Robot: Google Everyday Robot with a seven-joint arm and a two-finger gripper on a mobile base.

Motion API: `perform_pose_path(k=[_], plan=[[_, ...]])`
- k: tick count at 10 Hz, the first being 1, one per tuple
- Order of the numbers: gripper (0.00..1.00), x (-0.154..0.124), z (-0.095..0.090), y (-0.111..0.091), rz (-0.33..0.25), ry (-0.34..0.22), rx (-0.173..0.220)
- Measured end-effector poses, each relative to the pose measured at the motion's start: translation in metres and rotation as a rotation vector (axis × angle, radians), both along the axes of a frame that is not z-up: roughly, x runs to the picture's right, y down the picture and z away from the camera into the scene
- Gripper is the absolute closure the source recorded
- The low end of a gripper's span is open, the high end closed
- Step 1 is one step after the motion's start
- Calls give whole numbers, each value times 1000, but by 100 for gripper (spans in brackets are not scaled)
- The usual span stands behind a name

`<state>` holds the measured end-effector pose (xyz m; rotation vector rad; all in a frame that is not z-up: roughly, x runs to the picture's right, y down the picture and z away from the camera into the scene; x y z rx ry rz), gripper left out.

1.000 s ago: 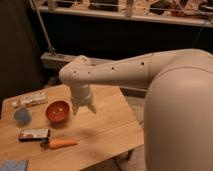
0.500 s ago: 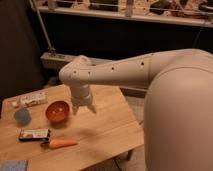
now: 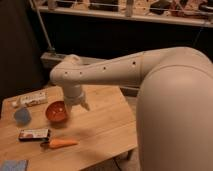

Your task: Place the white sponge in the ceramic bowl

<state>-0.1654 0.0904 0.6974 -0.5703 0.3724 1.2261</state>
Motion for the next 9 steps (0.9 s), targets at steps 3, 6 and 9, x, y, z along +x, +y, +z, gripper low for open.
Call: perform_pose_path(k=[3, 6, 9], plan=[[35, -74, -17, 16, -247, -177, 64], [35, -121, -38, 53, -483, -353, 56], [35, -145, -62, 96, -700, -535, 8]])
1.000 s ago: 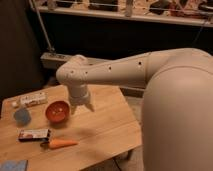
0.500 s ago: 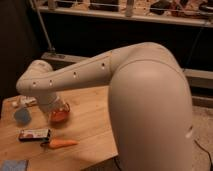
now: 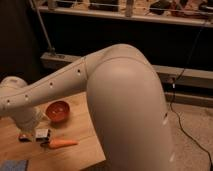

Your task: Place the white sponge in the ceramic bowl

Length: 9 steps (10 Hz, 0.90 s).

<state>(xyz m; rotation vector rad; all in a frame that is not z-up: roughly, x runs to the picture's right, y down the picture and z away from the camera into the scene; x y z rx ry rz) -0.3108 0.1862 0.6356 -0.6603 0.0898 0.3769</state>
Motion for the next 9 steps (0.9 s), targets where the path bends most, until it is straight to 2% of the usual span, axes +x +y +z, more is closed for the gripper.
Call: perform_pose_path(k=[1, 2, 7, 8, 9], plan=[[35, -5, -6, 11, -58, -43, -13], [35, -7, -9, 15, -84, -62, -19], [35, -8, -10, 18, -97, -71, -23], [35, -15, -14, 26, -130, -109, -25], [35, -33, -22, 42, -181, -180, -35]])
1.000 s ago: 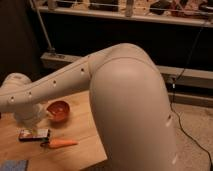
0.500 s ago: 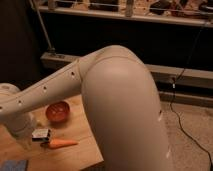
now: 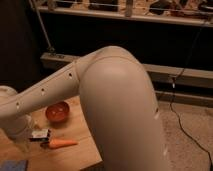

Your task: Place the white sponge in the ceramic bowl

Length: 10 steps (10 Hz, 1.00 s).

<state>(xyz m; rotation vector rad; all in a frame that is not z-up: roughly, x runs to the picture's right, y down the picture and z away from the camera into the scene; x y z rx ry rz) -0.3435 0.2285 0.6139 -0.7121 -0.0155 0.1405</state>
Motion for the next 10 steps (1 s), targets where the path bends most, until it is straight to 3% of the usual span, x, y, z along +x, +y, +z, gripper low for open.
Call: perform_pose_path(k=[1, 4, 8, 10], plan=[[35, -17, -8, 18, -54, -73, -14], [35, -46, -16, 50, -159, -198, -19], [35, -80, -9, 83, -246, -289, 44], [35, -95, -5, 117, -294, -318, 60]])
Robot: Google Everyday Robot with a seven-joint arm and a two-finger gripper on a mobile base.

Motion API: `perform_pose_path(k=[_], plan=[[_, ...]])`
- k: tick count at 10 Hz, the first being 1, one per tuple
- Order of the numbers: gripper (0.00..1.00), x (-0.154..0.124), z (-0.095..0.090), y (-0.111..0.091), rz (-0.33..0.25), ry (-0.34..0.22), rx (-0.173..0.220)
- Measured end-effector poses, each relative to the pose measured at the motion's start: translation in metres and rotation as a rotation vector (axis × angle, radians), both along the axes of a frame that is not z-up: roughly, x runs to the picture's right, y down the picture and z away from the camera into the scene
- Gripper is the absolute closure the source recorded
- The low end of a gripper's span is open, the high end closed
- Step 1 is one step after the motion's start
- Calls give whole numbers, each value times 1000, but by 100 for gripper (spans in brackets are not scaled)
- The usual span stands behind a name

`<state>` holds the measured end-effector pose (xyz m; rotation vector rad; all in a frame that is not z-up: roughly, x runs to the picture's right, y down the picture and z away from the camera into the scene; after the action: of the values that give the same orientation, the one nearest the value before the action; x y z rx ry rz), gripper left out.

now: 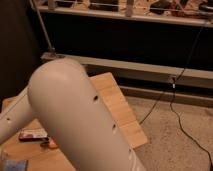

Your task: Place the white sponge in the ceramic bowl

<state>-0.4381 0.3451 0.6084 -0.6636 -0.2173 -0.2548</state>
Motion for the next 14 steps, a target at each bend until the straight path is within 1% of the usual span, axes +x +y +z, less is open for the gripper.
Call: perform_pose_path(k=[1, 2, 3, 4, 5, 6, 7, 8, 9, 11, 13, 14], plan=[[35, -4, 5, 10, -7, -5, 18], [35, -7, 9, 15, -3, -6, 42], [35, -10, 13, 14, 9, -7, 67], [35, -14, 17, 9, 40, -4, 110], [35, -16, 20, 5, 61, 3, 141], [35, -16, 22, 4, 75, 10, 160], [35, -16, 23, 7, 87, 18, 181], [35, -16, 24, 10, 90, 23, 182], [35, -15, 26, 17, 92, 34, 178], [35, -17, 31, 28, 97, 47, 159], [35, -20, 39, 27, 118, 62, 146], [35, -21, 47, 20, 147, 79, 139]])
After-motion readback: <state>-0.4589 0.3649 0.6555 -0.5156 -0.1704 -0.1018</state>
